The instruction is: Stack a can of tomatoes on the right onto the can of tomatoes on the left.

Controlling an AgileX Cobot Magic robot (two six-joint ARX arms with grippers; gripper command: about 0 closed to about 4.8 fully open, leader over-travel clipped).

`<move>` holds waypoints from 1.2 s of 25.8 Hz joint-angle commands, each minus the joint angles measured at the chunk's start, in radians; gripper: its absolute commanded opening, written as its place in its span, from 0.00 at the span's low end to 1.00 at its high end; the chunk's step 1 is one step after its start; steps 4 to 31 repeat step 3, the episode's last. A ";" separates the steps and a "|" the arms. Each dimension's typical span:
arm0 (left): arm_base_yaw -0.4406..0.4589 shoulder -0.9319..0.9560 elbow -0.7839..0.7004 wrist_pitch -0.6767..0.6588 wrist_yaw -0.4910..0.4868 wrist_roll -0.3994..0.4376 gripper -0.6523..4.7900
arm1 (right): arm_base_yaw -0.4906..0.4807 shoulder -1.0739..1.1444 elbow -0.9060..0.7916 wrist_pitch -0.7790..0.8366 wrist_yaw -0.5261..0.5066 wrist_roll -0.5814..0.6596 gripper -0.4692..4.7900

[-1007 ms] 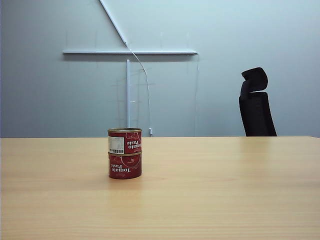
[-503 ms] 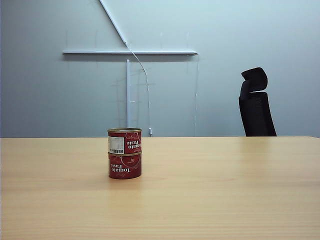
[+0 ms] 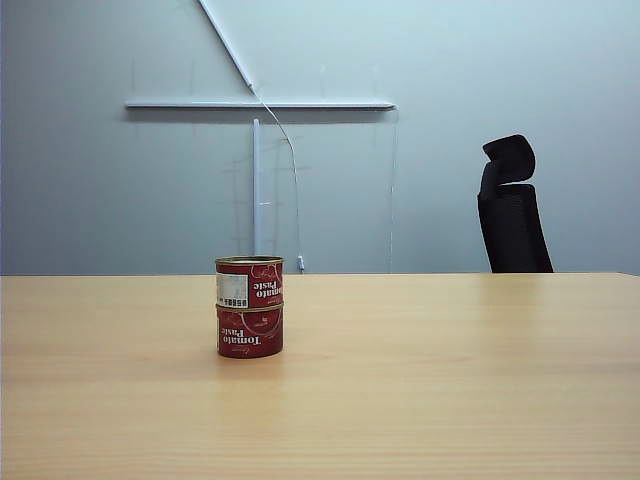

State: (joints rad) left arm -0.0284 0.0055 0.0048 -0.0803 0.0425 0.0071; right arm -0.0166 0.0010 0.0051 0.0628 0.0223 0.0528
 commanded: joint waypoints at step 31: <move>-0.002 0.000 0.004 0.007 0.003 0.000 0.11 | 0.000 -0.002 -0.004 0.020 0.001 0.003 0.09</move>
